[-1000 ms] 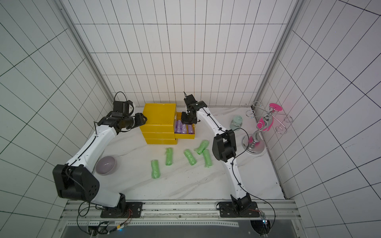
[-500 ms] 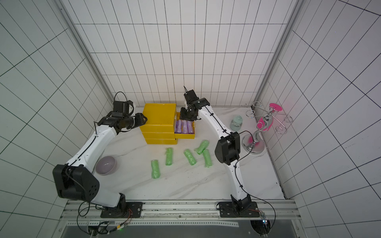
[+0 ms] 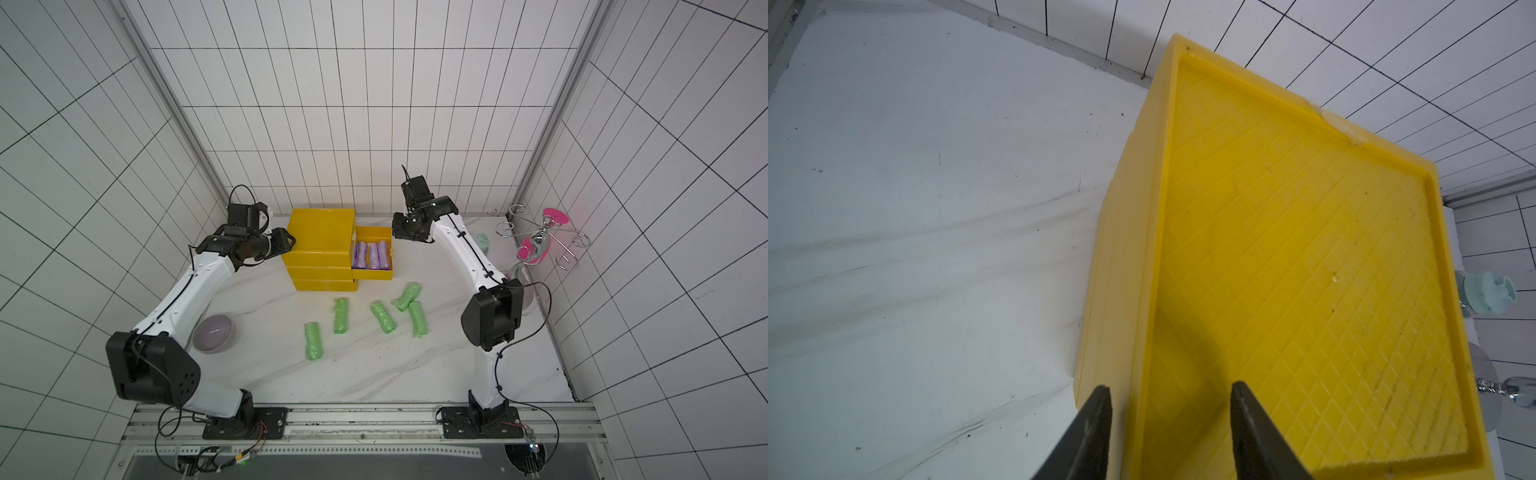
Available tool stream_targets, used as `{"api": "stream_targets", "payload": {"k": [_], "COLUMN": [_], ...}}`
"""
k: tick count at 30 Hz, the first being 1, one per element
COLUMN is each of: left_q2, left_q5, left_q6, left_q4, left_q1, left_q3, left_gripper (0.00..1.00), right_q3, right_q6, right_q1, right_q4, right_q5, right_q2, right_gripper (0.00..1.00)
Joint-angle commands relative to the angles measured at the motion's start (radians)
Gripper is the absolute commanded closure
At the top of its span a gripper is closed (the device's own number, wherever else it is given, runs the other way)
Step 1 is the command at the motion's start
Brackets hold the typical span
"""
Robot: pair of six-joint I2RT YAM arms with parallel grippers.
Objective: Sort the rolls of trash bags by color and place them into the drawer
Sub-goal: Place the roll of trash bags in the drawer, then close the drawer in the storage box.
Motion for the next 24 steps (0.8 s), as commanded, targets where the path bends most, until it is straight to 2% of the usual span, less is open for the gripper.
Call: {"api": "stream_targets", "payload": {"k": [1,12,24], "left_q2": [0.014,0.027,0.039], "left_q5": [0.002,0.007,0.008], "left_q6": [0.020,0.026,0.035], "left_q4": [0.009,0.004,-0.007], "left_q1": [0.004,0.004,0.004], "left_q3": [-0.002,-0.002,0.012], "left_gripper": [0.54,0.54,0.54], "right_q3": [-0.043,0.000,-0.002], "right_q6": [-0.032,-0.012,0.010], "right_q1": [-0.009,-0.033,-0.043], "right_q4": [-0.017,0.028,0.114], "right_q5": [0.042,-0.033,-0.145], "right_q2": [0.066,0.245,0.262], "right_gripper": [0.70,0.71,0.72]}}
